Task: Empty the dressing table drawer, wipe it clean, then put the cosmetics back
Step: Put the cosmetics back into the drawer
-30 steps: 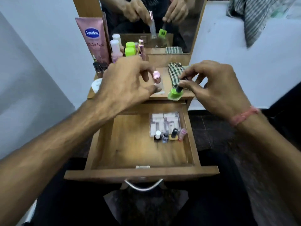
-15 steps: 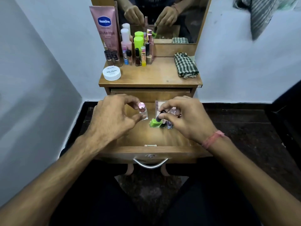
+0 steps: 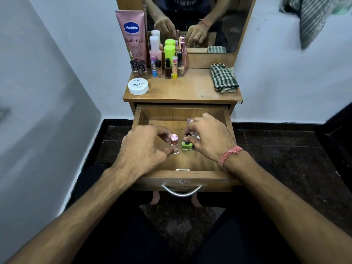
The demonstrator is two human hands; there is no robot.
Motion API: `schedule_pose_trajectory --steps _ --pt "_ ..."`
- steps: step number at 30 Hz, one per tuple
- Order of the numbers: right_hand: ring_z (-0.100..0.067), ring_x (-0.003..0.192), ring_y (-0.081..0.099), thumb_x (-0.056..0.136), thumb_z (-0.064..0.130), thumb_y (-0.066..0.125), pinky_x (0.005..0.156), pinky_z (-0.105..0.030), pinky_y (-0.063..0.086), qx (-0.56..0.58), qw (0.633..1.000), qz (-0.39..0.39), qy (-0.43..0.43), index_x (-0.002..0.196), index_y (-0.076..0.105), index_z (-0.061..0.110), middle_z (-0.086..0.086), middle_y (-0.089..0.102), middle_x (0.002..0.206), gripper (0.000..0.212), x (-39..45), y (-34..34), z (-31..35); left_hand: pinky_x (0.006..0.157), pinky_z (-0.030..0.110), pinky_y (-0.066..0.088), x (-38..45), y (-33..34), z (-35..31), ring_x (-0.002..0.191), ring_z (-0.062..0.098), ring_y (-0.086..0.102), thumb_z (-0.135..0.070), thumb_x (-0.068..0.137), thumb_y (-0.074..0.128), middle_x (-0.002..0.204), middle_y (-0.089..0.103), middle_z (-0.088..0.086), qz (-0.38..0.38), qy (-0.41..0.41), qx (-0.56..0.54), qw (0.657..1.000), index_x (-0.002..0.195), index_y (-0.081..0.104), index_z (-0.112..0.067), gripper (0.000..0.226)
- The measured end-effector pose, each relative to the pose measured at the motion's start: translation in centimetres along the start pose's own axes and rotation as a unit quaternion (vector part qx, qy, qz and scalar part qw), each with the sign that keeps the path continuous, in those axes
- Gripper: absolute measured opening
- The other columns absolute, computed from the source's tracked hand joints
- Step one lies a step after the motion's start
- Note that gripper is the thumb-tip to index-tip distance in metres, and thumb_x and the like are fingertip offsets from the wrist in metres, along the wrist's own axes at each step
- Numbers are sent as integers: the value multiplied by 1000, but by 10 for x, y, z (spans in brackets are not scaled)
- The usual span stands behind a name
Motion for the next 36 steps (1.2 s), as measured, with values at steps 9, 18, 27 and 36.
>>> schedule_pose_trajectory --steps 9,18,27,36 --pt "-12 107 49 93 45 77 85 -36 52 5 1000 14 -24 139 65 33 14 69 117 49 -6 -12 -2 87 29 55 5 23 -14 74 -9 62 -65 80 92 83 68 -43 57 24 -12 998 103 79 -49 31" --pt "11 75 61 85 24 85 76 -20 50 94 991 90 2 102 79 35 22 74 87 21 -57 -45 -44 90 33 65 12 60 -66 86 -11 70 -46 83 97 87 77 -27 137 77 -45 987 105 82 -38 29" --pt "-2 88 70 86 18 81 88 -34 58 83 983 160 42 115 75 37 26 76 92 35 -85 -44 -70 89 35 67 14 107 -104 83 -8 75 -44 80 100 82 80 -24 221 98 -98 965 93 85 -31 24" --pt "4 87 69 83 -2 71 86 -35 59 87 981 169 42 114 70 35 25 75 90 48 -81 -40 -73 91 33 67 15 116 -106 83 -6 78 -32 83 100 83 83 -18 270 95 -147 947 93 86 -28 17"
Point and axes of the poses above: each hand's wrist, its own x-axis towards the middle knuckle, its own y-axis out of the palm, z = x × y, the point moved 8 cm from there along x, towards the middle knuckle
